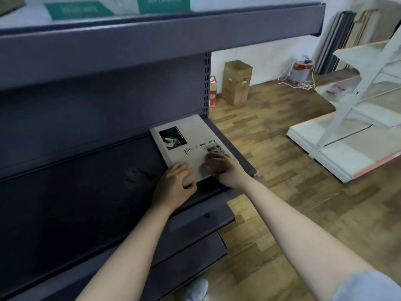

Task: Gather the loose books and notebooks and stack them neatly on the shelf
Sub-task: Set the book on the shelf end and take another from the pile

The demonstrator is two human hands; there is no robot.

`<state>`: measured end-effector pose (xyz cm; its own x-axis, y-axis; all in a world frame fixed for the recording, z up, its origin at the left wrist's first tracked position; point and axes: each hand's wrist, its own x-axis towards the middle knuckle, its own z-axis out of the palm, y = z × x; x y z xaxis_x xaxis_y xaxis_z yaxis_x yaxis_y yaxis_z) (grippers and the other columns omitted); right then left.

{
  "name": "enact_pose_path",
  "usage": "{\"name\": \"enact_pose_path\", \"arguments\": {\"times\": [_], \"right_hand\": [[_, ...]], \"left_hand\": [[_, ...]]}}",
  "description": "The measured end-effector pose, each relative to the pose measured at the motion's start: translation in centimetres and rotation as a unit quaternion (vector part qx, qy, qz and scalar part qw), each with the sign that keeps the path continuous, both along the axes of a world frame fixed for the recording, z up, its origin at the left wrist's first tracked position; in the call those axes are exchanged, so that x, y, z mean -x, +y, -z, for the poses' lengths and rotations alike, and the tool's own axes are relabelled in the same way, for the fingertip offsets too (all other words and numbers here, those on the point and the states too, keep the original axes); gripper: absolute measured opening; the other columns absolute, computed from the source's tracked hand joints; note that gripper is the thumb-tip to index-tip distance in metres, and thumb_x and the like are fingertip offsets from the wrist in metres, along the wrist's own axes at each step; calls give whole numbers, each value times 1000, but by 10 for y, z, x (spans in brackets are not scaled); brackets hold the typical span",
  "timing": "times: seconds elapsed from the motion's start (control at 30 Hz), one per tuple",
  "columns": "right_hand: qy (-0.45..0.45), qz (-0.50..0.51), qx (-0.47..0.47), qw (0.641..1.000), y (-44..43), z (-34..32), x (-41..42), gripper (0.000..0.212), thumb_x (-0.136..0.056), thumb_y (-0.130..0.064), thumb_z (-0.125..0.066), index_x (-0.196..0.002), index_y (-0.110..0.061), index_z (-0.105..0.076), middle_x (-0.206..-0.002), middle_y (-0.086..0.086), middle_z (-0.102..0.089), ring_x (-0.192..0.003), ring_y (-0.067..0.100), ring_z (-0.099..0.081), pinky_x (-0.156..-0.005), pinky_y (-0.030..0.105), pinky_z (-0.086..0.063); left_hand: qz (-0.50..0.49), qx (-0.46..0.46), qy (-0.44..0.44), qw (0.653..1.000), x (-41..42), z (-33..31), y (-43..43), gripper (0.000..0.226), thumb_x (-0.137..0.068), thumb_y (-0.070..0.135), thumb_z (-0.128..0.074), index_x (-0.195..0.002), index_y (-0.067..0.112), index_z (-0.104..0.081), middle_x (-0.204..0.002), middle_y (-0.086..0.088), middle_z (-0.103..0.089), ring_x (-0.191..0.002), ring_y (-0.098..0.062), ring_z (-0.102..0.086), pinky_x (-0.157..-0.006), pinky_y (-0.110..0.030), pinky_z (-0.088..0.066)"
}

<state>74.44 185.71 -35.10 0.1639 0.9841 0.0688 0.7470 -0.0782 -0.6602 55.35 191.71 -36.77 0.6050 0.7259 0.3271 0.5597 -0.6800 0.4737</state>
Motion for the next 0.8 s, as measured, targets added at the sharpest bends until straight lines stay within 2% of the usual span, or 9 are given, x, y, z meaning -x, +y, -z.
{"name": "enact_pose_path", "arguments": {"times": [0.1, 0.17, 0.23, 0.3, 0.33, 0.47, 0.63, 0.8], "right_hand": [[-14, -9, -3, 1000, 0, 1, 1, 33, -87, -12, -59, -114, -30, -67, -142, -5, -45, -136, 17, -33, -110, 38, -30], [-19, -15, -4, 1000, 2, -3, 5, 33, -86, -10, -57, -114, -26, -67, -141, -2, -46, -135, 19, -34, -110, 31, -26], [-33, -16, 24, 999, 6, -11, 13, 35, -86, -16, -56, -120, -26, -63, -142, -2, -44, -137, 18, -30, -110, 28, -21], [-68, -16, 45, 997, 14, -15, 26, 44, -88, -27, -56, -131, -29, -51, -150, -3, -32, -142, 19, -19, -115, 39, -15], [-85, -23, 51, 995, 18, -18, 36, 49, -89, -30, -55, -137, -29, -44, -154, -4, -26, -144, 19, -13, -116, 45, -12], [-119, -74, 50, 989, 40, -35, 91, 56, -92, -34, -53, -143, -26, -34, -156, -6, -18, -146, 16, -2, -116, 51, -3], [-118, -150, 13, 981, 74, -52, 182, 54, -90, -41, -52, -141, -26, -38, -153, -1, -25, -144, 22, -10, -115, 49, -15], [-85, -223, 3, 971, 92, -62, 294, 54, -89, -41, -52, -140, -30, -39, -153, 1, -24, -143, 26, -13, -114, 51, -18]], "left_hand": [[7, 2, 9, 1000, 0, 1, 1, 41, -79, 20, -72, -119, 10, -66, -131, -8, -58, -130, -22, -46, -107, -28, -30], [25, 19, 29, 999, 2, -5, -1, 44, -86, 25, -65, -128, 11, -58, -140, -6, -50, -136, -19, -37, -110, -24, -21], [63, 20, 115, 991, 9, -13, 2, 51, -95, 36, -50, -141, 16, -42, -151, -3, -34, -143, -16, -22, -114, -23, -11], [70, 8, 229, 971, 22, -29, 8, 56, -99, 45, -36, -148, 21, -26, -157, -1, -20, -145, -16, -11, -117, -30, -3], [54, 22, 257, 965, 31, -38, 12, 57, -99, 48, -32, -149, 23, -22, -158, -1, -15, -146, -17, -8, -117, -33, -2], [-46, 61, 252, 965, 94, -64, 25, 57, -99, 50, -29, -150, 25, -22, -158, -2, -15, -145, -21, -12, -117, -37, -7], [-123, 105, 245, 956, 201, -69, 14, 55, -99, 49, -29, -148, 25, -27, -157, 1, -17, -144, -20, -16, -116, -35, -12], [-170, 109, 218, 955, 302, -84, -8, 50, -99, 49, -32, -145, 30, -31, -155, 7, -22, -141, -19, -21, -114, -31, -19]]}}
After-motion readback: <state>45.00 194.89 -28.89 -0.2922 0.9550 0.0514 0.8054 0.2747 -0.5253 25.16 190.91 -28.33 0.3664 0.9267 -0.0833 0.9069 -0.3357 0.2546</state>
